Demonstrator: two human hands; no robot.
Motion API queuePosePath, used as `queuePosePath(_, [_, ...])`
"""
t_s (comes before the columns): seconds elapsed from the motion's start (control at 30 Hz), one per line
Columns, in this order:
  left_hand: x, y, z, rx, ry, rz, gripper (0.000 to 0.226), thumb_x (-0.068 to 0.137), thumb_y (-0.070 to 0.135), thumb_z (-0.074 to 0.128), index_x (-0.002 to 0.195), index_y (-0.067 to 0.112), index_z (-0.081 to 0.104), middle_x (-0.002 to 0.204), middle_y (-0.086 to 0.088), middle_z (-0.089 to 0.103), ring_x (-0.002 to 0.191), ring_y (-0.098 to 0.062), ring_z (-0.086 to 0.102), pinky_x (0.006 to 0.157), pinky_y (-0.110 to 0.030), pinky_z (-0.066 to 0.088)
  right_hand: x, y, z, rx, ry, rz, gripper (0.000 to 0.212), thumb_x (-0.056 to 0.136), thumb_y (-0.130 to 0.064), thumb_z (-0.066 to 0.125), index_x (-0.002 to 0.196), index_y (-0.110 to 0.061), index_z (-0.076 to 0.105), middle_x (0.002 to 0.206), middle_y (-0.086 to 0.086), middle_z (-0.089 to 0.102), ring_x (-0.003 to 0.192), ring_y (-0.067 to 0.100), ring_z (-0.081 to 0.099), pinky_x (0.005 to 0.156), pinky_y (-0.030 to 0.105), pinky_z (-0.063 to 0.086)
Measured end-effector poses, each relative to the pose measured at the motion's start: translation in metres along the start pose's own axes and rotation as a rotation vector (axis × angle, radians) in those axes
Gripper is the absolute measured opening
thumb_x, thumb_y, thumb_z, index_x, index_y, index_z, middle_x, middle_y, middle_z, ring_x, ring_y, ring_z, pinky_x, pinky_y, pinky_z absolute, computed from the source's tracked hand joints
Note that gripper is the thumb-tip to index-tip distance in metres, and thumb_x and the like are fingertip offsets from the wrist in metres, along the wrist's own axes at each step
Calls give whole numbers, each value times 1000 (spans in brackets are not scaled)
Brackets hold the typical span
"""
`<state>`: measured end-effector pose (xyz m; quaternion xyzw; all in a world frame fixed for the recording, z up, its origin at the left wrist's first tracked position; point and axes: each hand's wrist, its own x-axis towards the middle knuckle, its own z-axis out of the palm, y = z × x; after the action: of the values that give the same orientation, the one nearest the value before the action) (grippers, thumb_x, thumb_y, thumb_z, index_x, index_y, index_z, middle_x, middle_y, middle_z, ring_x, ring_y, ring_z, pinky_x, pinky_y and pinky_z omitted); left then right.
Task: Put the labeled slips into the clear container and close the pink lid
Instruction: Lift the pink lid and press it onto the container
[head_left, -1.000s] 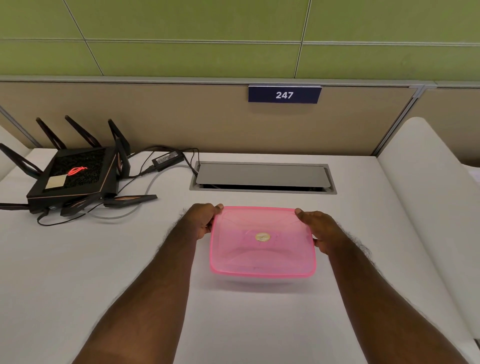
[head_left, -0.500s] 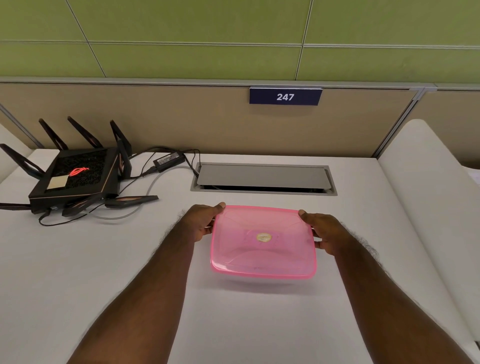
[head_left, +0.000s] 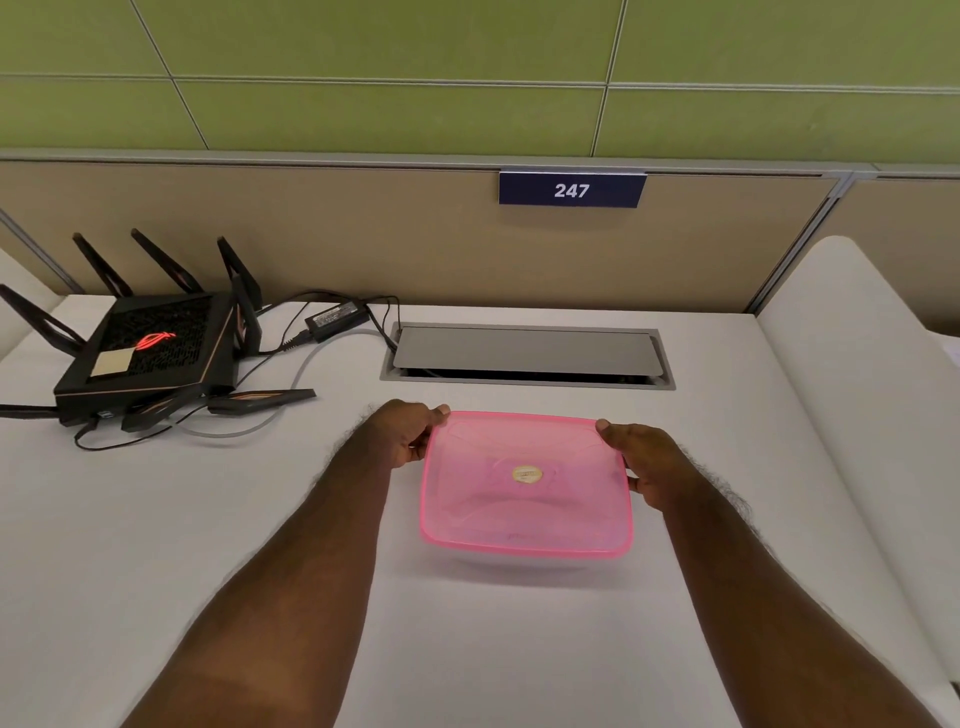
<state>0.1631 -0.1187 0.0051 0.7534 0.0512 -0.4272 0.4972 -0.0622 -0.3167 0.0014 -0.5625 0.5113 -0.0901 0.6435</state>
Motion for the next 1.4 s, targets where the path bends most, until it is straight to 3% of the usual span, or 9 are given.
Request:
queuePosePath(0.2, [3,-3,1,-39,15,-8,17,89,17,68,85,3,59,72,-9,58,63,-17,51,58,-30,48,0,1,-1,-16,-5,-17,37,89,-37,65,111,-7,63,107,9,62,96,28,55,81,44,46])
queuePosePath(0.33, [2,-2,3,-44,28,-1,18,88,18,69,85,3,60,74,-10,60,64,-19,53,63,-32,50,-2,-2,0,-16,-10,-19,34,88,-36,66,106,-7,63,104,10,63,89,25,56,80,44,46])
queuePosePath(0.53, [-4,-7,2,-37,-6,15,24,89,23,67,100,2,63,86,-11,65,76,-23,59,73,-37,51,-4,2,2,-30,30,-76,29,87,-41,66,94,-13,68,101,9,67,91,29,60,81,48,51])
queuePosePath(0.63, [-8,-16,6,-69,38,68,21,89,27,67,90,6,64,83,-10,65,75,-25,58,77,-38,51,-8,7,1,-68,64,-115,31,87,-48,63,91,-18,70,101,11,69,97,35,63,82,51,54])
queuePosePath(0.73, [-9,-23,8,-60,92,129,29,88,37,66,85,8,66,85,-12,66,76,-27,59,80,-40,54,-15,11,1,-95,49,-109,36,87,-53,60,93,-18,70,101,10,69,92,32,64,78,45,55])
queuePosePath(0.87, [-13,-30,4,-58,93,168,34,91,41,60,98,9,67,91,-10,67,87,-29,61,85,-42,53,-30,19,-5,-84,12,-103,24,91,-44,58,85,-23,67,103,10,67,90,26,61,81,45,54])
queuePosePath(1.03, [-34,-49,-3,-116,28,179,22,91,31,62,101,12,67,101,-10,69,89,-30,62,81,-40,51,-45,33,-15,-47,-41,-42,29,91,-42,59,107,-18,64,111,5,67,102,26,63,78,40,54])
queuePosePath(1.17, [-59,-73,-13,-167,-52,140,17,91,23,63,103,11,66,102,-13,69,87,-30,64,76,-37,53,-56,40,-23,-53,-94,6,24,92,-36,60,105,-16,61,108,5,67,96,25,65,70,36,54])
queuePosePath(1.4, [-86,-104,-26,-244,-161,76,22,89,15,66,108,4,65,96,-12,68,80,-24,59,70,-33,56,-69,55,-31,-46,-125,47,32,90,-33,64,115,-12,60,112,10,68,100,29,66,76,39,56])
